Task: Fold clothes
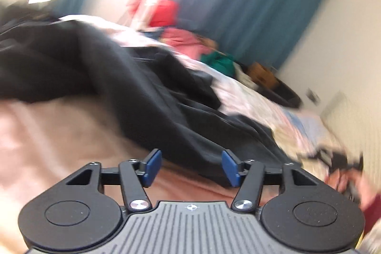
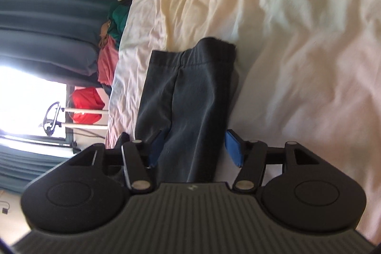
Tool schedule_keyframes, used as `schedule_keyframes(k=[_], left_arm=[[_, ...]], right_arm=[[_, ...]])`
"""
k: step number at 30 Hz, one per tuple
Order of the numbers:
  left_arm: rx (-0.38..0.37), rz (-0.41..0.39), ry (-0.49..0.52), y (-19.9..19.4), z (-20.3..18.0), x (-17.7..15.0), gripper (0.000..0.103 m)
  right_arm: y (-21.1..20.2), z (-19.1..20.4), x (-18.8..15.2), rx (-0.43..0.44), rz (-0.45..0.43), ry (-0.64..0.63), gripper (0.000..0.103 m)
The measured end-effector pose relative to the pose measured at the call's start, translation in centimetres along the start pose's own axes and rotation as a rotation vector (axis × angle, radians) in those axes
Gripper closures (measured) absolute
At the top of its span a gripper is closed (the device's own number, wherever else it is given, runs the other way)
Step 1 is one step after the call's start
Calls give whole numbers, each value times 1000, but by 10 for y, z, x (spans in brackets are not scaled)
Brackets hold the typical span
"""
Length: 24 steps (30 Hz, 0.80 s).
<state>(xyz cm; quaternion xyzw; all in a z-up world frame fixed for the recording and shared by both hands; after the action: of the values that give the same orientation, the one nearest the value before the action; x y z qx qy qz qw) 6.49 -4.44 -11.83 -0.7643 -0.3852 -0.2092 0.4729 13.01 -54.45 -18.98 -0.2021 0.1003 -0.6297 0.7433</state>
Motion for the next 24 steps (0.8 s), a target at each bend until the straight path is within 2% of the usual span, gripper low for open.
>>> schedule_keyframes(k=[1,2,4,7,9,11,13,15,18,19,20,22,24], left_arm=[[26,1,-76,-5,16,9,24],[49,-4,-175,-9,36,19,20],[76,-10,-377,-11,75,36,20],[35,10,-653,4,121,47,20],[34,7,-799,17,144,46,20],[65,1,-911,33,165,42,21],[66,-30,-981,42,178,43,26],[65,-63,-1048,51,191,44,30],[105,-83,-1028,54,197,58,45],[128,-78,-1009,55,199,62,65],[153,-76,-990,53,202,66,79],[177,-104,-947,42,206,76,87],[199,-133,-903,29,209,87,90]], right_arm=[[1,0,1,-10,-3,-12,43],[3,0,2,-23,-14,-24,43],[7,-2,7,-51,-37,-48,44],[18,-9,15,-71,-55,-58,45],[26,-14,19,-76,-64,-65,50],[33,-15,24,-80,-77,-87,56],[39,-12,28,-83,-89,-118,64],[45,-11,33,-86,-101,-148,83],[51,-9,44,-70,-124,-158,93],[52,-9,47,-63,-135,-157,95],[53,-9,50,-54,-147,-153,96],[49,-6,56,-29,-185,-142,96],[44,-2,62,3,-231,-140,96]])
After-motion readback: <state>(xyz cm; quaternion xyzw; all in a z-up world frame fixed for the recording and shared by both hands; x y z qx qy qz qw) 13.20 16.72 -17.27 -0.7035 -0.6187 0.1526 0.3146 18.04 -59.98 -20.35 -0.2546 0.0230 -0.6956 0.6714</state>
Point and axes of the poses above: each gripper's, at about its wrist camera, not at the fingertips, and y roughly the way its jaws point, z to its left, x to its top, the point moved 6 cm from there along y, roughly the way its jaws point, and after that the axes turned 10 degrees about x, right-handed, at the moved point
